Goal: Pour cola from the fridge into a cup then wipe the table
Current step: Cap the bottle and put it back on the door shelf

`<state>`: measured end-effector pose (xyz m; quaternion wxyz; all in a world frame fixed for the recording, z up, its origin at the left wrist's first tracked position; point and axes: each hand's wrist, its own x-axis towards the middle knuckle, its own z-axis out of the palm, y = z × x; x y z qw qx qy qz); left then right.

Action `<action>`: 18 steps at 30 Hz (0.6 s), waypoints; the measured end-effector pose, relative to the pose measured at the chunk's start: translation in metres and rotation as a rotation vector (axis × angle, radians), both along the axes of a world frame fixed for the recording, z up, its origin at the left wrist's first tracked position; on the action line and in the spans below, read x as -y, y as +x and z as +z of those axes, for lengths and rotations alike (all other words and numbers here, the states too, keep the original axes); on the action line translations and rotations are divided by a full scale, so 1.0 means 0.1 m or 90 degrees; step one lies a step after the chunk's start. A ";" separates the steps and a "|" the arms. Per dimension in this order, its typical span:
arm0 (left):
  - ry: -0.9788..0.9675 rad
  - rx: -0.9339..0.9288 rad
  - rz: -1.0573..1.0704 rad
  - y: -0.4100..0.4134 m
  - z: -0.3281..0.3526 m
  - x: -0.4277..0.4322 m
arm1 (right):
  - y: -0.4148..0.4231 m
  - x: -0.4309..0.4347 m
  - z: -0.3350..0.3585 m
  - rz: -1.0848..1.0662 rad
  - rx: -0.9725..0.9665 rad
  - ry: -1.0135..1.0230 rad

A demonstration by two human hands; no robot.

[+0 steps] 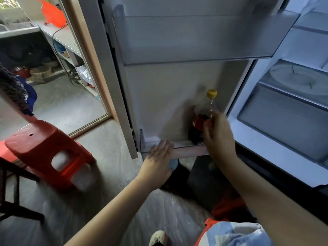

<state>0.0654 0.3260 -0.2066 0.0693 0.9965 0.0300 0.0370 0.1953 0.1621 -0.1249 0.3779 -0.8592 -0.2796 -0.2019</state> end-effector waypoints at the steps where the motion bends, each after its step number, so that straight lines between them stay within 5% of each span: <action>1: -0.001 0.007 0.028 -0.06 -0.02 -0.04 | -0.12 0.05 -0.13 0.044 0.020 -0.087; 4: 0.001 0.005 0.108 -0.28 -0.06 -0.12 | -0.35 0.13 -0.50 0.166 -0.016 -0.325; 8: -0.004 -0.023 0.116 -0.40 -0.05 -0.12 | -0.45 0.13 -0.76 0.166 -0.065 -0.476; 18: 0.013 -0.012 0.092 -0.59 -0.04 0.17 | -0.58 0.31 -0.69 0.112 -0.078 -0.478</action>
